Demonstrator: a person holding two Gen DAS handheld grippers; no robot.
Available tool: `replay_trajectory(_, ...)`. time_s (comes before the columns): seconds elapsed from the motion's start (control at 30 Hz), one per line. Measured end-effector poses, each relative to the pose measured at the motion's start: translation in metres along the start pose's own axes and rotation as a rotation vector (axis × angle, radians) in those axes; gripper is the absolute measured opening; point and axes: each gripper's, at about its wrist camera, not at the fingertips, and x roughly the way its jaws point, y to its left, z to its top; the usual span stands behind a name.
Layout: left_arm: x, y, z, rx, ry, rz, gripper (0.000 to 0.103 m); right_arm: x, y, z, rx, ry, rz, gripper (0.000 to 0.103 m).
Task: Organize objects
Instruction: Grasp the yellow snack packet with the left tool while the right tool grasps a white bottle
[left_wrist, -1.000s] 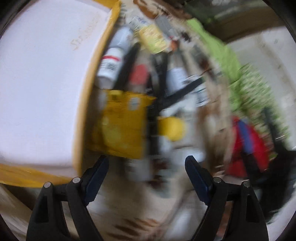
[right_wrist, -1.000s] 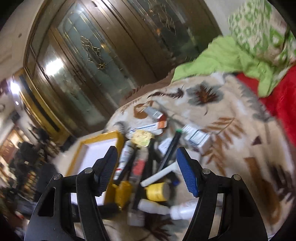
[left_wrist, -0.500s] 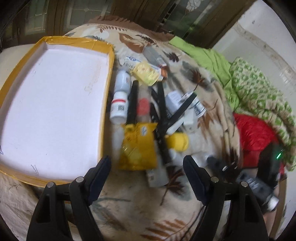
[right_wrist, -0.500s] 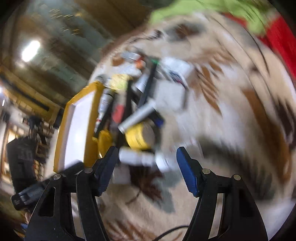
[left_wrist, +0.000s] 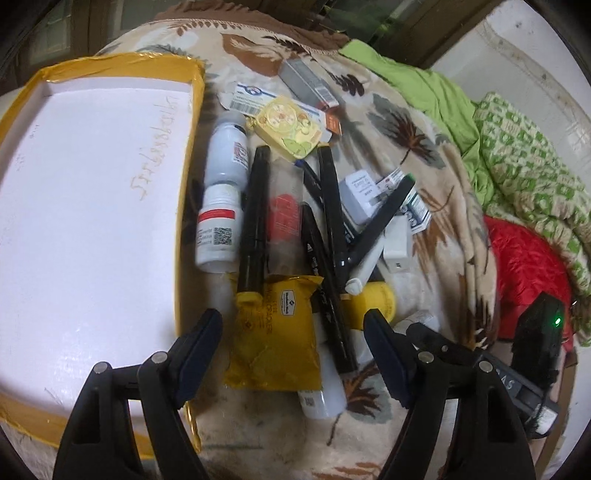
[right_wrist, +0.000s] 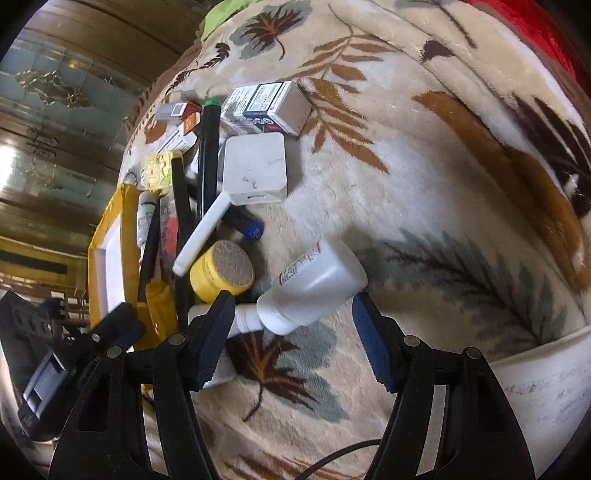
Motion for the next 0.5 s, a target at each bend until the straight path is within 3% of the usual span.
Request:
replay_trajectory(0.13, 0.013, 0.001, -0.013, 0.057, -0.002, 0.038, 0.062, 0.003, -0.005, 0.001, 0.004, 0.015, -0.024, 0.067)
replay_trajectory(0.17, 0.012, 0.0, -0.015, 0.074, -0.02, 0.057, 0.052, 0.004, -0.006, 0.002, 0.0, 0.018, -0.03, 0.067)
replay_trajectory(0.27, 0.01, 0.002, -0.02, 0.073, -0.037, 0.052, 0.044, 0.006, -0.009, 0.003, 0.001, 0.014, -0.031, 0.067)
replay_trajectory(0.37, 0.009, 0.004, -0.02, 0.071, -0.035, 0.045, 0.044, 0.008, -0.005, 0.002, -0.028, 0.014, -0.048, 0.066)
replay_trajectory(0.4, 0.007, 0.006, -0.021, 0.059, -0.034, 0.032, 0.043, 0.008, -0.004, 0.002, -0.043, 0.012, -0.055, 0.061)
replay_trajectory(0.43, 0.005, 0.009, -0.022, 0.042, -0.029, 0.008, 0.043, 0.009, -0.003, 0.001, -0.058, 0.01, -0.057, 0.046)
replay_trajectory(0.5, 0.002, 0.01, -0.023, 0.032, -0.025, -0.012, 0.043, 0.013, 0.0, -0.003, -0.061, 0.036, -0.041, 0.038)
